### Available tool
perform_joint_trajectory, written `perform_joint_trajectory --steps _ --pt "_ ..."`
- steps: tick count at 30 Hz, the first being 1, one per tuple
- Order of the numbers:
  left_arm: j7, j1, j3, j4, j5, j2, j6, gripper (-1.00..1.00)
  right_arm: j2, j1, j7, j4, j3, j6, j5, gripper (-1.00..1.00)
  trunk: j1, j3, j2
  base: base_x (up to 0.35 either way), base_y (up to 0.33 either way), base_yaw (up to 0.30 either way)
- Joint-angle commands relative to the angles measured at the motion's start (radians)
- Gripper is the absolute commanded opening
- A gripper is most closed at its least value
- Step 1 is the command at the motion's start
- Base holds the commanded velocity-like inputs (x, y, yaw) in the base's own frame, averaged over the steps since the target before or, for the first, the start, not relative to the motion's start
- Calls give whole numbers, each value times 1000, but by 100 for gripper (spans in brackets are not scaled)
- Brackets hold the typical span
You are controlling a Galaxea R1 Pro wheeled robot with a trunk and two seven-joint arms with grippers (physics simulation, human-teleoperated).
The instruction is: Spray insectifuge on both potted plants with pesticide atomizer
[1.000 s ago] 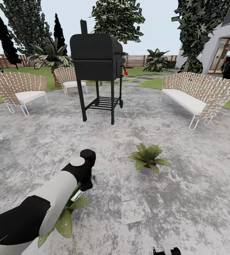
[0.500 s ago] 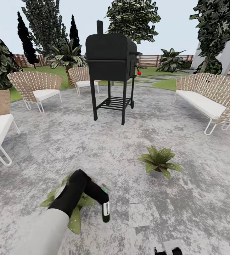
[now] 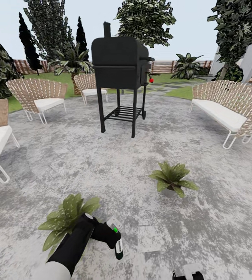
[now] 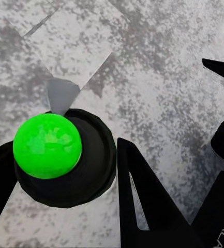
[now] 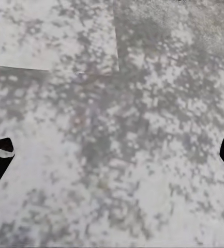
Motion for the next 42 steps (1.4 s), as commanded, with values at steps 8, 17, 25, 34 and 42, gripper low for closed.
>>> perform_joint_trajectory --steps 8,17,25,34,42 --pt "-6 0 1 -1 -5 -1 7 -100 1 0 -10 2 8 1 9 100 0 -1 0 151 -248 0" --pt "11 10 3 -2 -10 2 5 -100 2 0 -11 2 8 1 9 100 0 -1 0 115 -257 60" --pt "179 18 4 29 -1 4 3 -100 1 0 -12 1 6 1 9 100 0 -1 0 88 -265 275" --pt "320 23 3 84 31 4 -91 -100 2 0 -12 1 8 1 9 100 0 -1 0 51 -268 237" --pt "334 23 12 82 32 5 -93 -100 2 0 -11 1 8 1 9 100 0 -1 0 -96 -266 37"
